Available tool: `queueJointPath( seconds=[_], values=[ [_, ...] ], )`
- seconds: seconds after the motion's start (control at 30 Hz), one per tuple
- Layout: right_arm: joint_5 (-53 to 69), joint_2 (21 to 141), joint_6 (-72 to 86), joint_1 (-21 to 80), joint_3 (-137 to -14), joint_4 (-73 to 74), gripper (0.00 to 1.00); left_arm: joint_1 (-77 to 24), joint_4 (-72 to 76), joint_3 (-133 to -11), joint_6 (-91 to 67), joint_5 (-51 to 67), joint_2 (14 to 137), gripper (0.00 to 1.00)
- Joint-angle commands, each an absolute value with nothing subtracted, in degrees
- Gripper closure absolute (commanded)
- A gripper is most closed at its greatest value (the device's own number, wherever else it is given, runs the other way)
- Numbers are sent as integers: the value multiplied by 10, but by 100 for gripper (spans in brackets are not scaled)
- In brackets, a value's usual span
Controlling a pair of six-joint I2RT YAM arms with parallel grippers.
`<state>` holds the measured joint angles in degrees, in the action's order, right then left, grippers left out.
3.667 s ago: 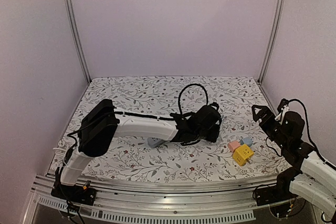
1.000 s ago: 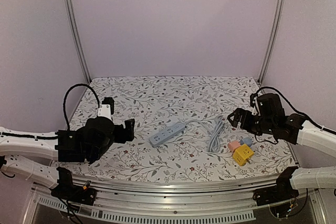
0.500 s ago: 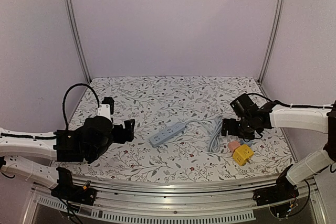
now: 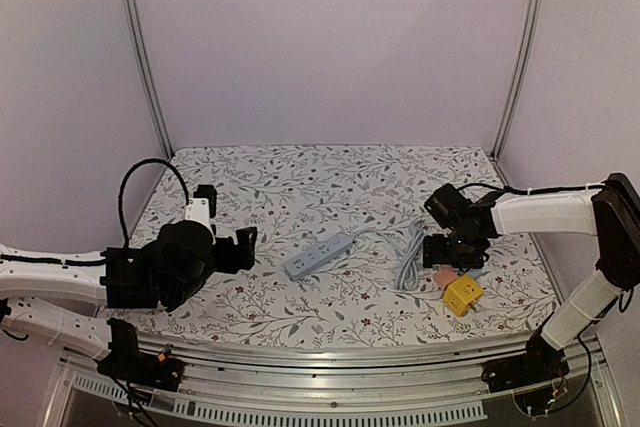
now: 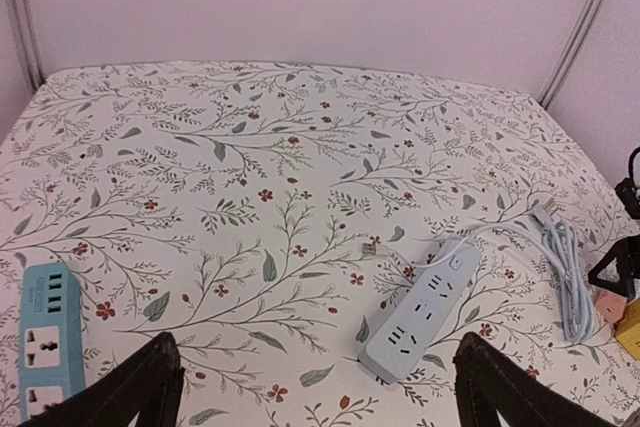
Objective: Insert the plug
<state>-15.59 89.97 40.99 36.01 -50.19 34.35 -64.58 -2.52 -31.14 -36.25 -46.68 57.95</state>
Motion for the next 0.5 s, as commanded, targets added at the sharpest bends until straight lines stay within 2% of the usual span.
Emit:
queueJointPath(
  seconds=[0.0,0.23,0.47],
  values=[
    [-149,938,405,363,-503,374,10,-636,-33,-311,-361,-463,566,6],
    [-160,937,382,363,-555,427,5,-635,-22,-309,-360,-460,573,6],
    [-139,938,356,364,-567,438,13,-635,-20,-311,-359,-452,584,6]
  ],
)
